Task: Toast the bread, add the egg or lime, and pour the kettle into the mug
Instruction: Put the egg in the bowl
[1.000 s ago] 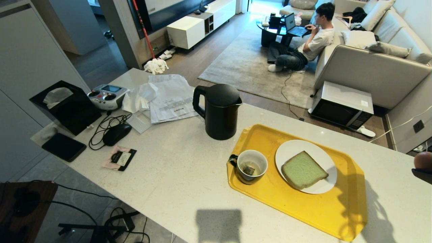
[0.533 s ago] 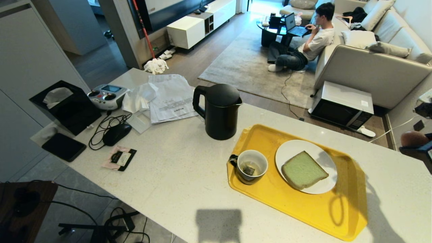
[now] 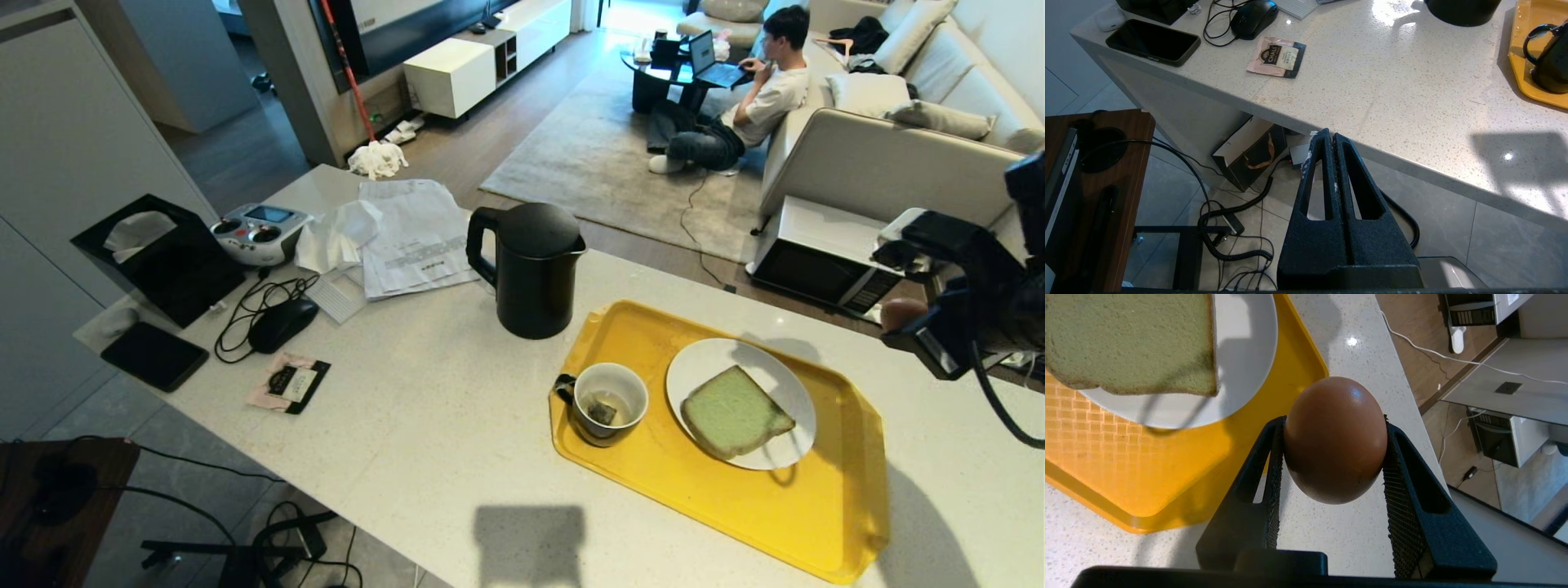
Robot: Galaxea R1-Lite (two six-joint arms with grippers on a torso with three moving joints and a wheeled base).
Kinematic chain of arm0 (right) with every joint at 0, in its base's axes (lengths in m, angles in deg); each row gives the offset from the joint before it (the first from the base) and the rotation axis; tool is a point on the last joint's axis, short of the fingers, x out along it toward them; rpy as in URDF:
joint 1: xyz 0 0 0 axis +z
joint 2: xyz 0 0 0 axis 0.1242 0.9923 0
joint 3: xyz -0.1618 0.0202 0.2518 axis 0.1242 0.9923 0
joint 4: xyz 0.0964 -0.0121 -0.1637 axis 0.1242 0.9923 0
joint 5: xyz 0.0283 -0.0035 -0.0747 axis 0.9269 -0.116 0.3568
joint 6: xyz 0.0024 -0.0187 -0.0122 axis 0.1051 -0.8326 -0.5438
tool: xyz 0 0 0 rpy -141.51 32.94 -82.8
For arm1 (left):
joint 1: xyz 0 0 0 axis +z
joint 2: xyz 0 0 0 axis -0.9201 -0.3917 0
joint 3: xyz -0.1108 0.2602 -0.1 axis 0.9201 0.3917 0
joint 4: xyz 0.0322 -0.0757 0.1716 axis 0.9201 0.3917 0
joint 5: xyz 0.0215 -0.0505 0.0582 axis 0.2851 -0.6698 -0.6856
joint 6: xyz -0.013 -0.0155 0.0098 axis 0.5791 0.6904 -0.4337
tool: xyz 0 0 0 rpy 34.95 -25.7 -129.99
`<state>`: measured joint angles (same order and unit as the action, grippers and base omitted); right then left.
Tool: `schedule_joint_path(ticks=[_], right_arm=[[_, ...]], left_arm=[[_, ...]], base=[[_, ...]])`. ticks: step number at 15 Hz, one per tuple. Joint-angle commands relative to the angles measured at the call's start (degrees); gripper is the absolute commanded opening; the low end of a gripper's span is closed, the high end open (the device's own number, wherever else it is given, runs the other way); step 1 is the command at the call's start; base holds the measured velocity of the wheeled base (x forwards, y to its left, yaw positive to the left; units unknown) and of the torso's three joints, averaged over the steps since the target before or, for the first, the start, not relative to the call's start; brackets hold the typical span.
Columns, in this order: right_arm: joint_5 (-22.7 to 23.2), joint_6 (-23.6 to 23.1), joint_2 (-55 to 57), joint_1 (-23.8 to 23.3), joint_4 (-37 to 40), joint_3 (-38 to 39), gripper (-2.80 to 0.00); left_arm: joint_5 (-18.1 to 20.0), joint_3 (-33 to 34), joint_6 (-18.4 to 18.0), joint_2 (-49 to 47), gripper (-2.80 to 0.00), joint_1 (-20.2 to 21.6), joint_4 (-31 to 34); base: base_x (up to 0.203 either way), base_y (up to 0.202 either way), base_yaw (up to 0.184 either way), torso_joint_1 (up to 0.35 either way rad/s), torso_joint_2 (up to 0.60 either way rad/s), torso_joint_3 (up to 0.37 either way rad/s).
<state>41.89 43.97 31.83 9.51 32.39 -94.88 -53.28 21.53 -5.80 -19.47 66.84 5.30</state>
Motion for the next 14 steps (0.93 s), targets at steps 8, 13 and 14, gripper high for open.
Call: schedule_joint_path(ticks=[8,13,14], right_arm=[[-7.9,-0.2,16.4,7.0,-4.6,-4.6,-2.8],[-8.0,-0.1,21.7,6.9,-5.1,-7.9,-2.8],[-8.0,-0.1,22.5,6.9,-5.1,-8.3,-2.8]], left_arm=[[0.0,0.0,0.0,0.0,-2.8,0.0,0.0],[0.0,0.0,0.0,0.0,-2.8,0.0,0.0],[0.0,0.0,0.0,0.0,-2.8,0.0,0.0]], base=[[0.0,0.0,0.0,0.0,0.0,0.0],[0.0,0.0,0.0,0.0,0.0,0.0],[0.0,0.0,0.0,0.0,0.0,0.0]])
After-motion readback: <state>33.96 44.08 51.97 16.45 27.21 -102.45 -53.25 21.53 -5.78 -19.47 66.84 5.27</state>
